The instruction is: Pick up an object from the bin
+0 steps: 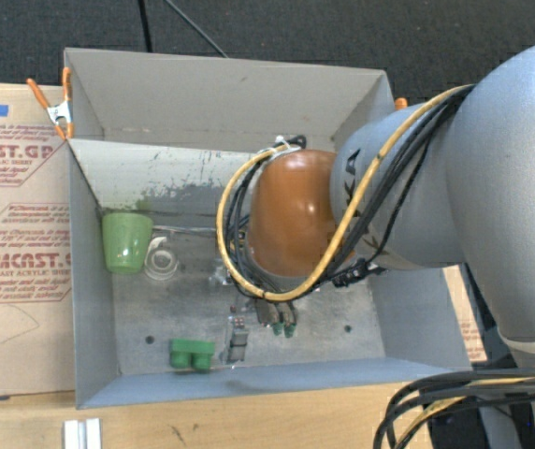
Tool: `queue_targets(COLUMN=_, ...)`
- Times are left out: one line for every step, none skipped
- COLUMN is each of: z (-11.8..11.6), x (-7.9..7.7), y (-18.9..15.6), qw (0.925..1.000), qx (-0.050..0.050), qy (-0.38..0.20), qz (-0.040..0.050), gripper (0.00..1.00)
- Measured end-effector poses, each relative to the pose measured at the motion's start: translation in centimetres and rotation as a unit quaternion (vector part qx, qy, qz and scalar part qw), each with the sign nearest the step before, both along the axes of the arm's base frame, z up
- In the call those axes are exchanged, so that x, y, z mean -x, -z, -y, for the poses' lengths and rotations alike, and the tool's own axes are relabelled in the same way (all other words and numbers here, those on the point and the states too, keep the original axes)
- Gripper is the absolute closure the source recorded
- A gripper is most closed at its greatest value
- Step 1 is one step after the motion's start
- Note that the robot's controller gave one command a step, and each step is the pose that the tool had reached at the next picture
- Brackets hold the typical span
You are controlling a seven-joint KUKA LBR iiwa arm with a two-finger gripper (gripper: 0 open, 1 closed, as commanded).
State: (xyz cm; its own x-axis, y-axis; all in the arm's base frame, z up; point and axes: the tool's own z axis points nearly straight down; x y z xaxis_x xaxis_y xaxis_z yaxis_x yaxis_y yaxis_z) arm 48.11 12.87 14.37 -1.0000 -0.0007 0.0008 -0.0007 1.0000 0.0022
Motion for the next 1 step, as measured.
queue_targets(z=-3.96, x=-0.30, y=7.27, qw=0.9803, qx=0.000, qy=-0.198, qz=0.0082, gripper=0.00)
